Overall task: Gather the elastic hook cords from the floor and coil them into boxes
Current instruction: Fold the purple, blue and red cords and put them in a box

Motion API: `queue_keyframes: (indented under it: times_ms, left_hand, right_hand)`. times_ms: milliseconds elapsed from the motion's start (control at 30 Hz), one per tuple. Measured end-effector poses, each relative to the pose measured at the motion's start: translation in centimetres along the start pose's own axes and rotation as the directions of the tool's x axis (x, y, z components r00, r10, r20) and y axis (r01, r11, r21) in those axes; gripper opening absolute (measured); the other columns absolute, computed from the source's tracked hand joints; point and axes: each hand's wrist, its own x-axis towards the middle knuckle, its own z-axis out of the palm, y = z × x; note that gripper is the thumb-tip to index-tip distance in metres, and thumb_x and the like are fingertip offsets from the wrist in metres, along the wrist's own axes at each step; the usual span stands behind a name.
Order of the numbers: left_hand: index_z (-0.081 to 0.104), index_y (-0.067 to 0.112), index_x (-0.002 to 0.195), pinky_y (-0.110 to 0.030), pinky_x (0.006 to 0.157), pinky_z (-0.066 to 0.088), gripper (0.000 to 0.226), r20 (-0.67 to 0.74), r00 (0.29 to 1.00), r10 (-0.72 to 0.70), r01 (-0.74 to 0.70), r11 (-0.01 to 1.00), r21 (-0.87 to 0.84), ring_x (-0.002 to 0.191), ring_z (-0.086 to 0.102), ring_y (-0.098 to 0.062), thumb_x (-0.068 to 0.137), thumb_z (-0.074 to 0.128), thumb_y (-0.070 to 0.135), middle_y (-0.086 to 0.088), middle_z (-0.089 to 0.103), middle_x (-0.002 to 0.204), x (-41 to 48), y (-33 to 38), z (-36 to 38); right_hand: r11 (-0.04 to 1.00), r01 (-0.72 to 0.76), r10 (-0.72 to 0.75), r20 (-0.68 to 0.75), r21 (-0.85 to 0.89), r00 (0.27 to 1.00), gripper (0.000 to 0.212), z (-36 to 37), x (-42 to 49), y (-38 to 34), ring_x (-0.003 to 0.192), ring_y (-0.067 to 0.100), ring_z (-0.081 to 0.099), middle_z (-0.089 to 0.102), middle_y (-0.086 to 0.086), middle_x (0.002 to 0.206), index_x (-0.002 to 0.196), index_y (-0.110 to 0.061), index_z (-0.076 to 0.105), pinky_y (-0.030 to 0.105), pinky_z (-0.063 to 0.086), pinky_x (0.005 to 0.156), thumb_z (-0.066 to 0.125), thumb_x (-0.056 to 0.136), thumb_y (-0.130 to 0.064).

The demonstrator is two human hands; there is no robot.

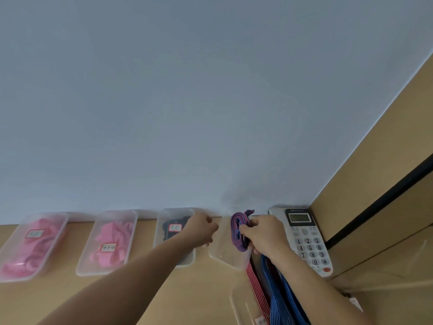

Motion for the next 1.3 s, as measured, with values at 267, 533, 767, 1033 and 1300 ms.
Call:
queue_keyframes:
  times_ms: [267,533,767,1033,1300]
  left_hand:
    - [0.046,0.013,0.071,-0.026,0.049,0.035,0.018,-0.008,0.999,-0.049,0.047,0.883,0.467,0.066,0.053,-0.02,0.089,0.05,0.016,-0.002,0.053,0.072,4.6,-0.3,4.1]
    - [0.048,0.007,0.077,-0.027,0.051,0.05,0.009,-0.058,0.977,-0.206,0.212,0.968,0.133,0.056,0.071,-0.028,0.084,0.044,0.003,-0.013,0.063,0.057,4.0,-1.7,4.7]
    - [0.048,0.01,0.082,-0.024,0.047,0.051,0.014,-0.042,0.979,-0.2,0.2,0.98,0.004,0.044,0.065,-0.018,0.095,0.048,0.016,-0.017,0.071,0.07,3.8,-2.0,4.3]
    - [0.047,0.01,0.08,-0.023,0.041,0.046,0.014,0.0,0.974,-0.226,0.226,0.973,-0.04,0.042,0.063,-0.02,0.093,0.044,0.006,-0.01,0.067,0.059,3.8,-1.9,4.0]
    - [0.045,0.011,0.075,-0.02,0.043,0.046,0.019,0.02,0.981,-0.191,0.192,0.981,-0.005,0.043,0.062,-0.023,0.088,0.033,0.005,-0.011,0.066,0.059,3.6,-1.3,4.1]
  right_hand:
    - [0.98,0.039,-0.028,0.061,-0.194,0.998,0.023,3.0,4.9,3.6,0.047,0.009,0.054,0.059,0.0,0.055,0.064,-0.008,0.057,0.017,0.04,0.04,0.065,0.082,-0.019]
    - [0.929,0.157,-0.119,0.131,-0.336,0.984,0.018,6.1,7.2,3.9,0.074,0.019,0.066,0.068,0.005,0.08,0.087,-0.008,0.065,0.028,0.05,0.059,0.057,0.09,-0.024]
    - [0.841,0.272,-0.215,0.172,-0.468,0.961,0.026,9.0,8.2,3.2,0.087,0.028,0.067,0.069,0.009,0.092,0.098,-0.011,0.063,0.031,0.045,0.063,0.052,0.094,-0.033]
    - [0.822,0.411,-0.348,0.223,-0.394,0.91,0.033,9.1,7.4,4.9,0.09,0.026,0.065,0.065,0.008,0.098,0.111,-0.011,0.056,0.029,0.041,0.064,0.05,0.098,-0.041]
    - [0.935,0.301,-0.274,0.158,-0.186,0.949,0.023,8.6,7.9,5.4,0.089,0.021,0.063,0.07,-0.001,0.097,0.108,-0.023,0.069,0.028,0.04,0.067,0.06,0.087,-0.018]
